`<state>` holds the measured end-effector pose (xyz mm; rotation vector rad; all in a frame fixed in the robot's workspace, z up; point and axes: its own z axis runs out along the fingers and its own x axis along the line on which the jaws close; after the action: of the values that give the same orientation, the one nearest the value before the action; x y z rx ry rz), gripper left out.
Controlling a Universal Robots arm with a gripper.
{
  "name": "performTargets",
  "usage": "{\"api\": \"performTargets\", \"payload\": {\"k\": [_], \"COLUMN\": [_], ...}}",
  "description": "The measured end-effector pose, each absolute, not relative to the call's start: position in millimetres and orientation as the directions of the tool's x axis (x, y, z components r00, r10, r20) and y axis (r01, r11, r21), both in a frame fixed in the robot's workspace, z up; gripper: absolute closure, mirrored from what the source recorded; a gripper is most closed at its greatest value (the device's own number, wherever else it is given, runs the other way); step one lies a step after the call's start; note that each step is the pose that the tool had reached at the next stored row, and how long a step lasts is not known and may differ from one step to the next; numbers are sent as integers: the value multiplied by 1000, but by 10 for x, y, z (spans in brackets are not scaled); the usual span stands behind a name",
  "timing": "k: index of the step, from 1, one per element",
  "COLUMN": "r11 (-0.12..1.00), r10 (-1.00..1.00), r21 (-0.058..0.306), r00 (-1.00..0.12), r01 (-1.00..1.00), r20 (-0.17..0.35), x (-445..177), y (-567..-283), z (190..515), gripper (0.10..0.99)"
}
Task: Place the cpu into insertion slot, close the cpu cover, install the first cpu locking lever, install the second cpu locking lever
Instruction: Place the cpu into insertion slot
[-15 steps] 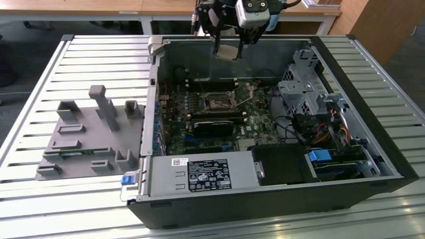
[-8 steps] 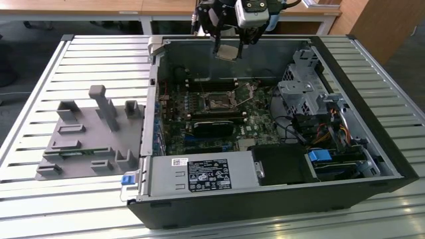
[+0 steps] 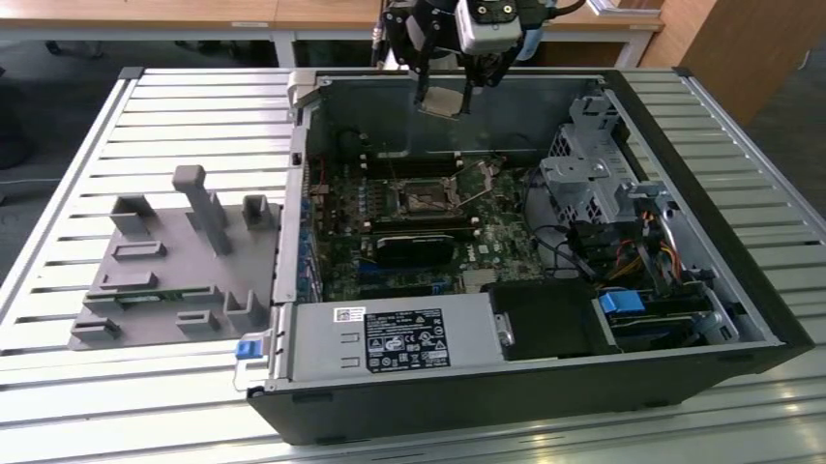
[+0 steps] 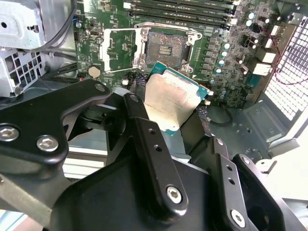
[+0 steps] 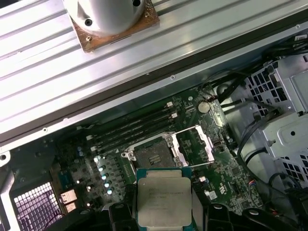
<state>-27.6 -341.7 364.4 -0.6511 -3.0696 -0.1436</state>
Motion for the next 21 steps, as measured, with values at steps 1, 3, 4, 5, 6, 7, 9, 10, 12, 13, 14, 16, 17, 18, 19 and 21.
{"api": "performTargets", "payload": {"k": [1,3,4,5,6,7,9,10,12,13,14,16,17,18,19,21], "r11": [909,907,906,905,904,903,900,899,897,896,895,893,892,891,890,888], "r10": [407,412,414,416,419,421,426,428,432,435,437,441,444,446,448,452], "r21": [89,89,89,89,89,89,89,89,89,89,89,89,89,89,89,89], "r00": [-913,-911,-910,-909,-908,-907,-905,-904,-901,-900,-899,-897,-896,-895,-894,-892], "r01": [407,412,414,416,419,421,426,428,432,435,437,441,443,445,447,452], "r20": [19,19,19,19,19,19,19,19,19,19,19,19,19,19,19,19], "x": [-276,-277,-276,-276,-276,-276,-276,-277,-276,-277,-276,-276,-277,-277,-276,-276], "y": [-3417,-3417,-3417,-3417,-3417,-3417,-3417,-3417,-3417,-3417,-3417,-3417,-3417,-3417,-3417,-3417], "z": [3643,3643,3643,3643,3643,3643,3643,3643,3643,3643,3643,3643,3643,3643,3642,3642], "gripper": [545,545,545,545,545,545,545,545,545,545,545,545,545,545,545,545]}}
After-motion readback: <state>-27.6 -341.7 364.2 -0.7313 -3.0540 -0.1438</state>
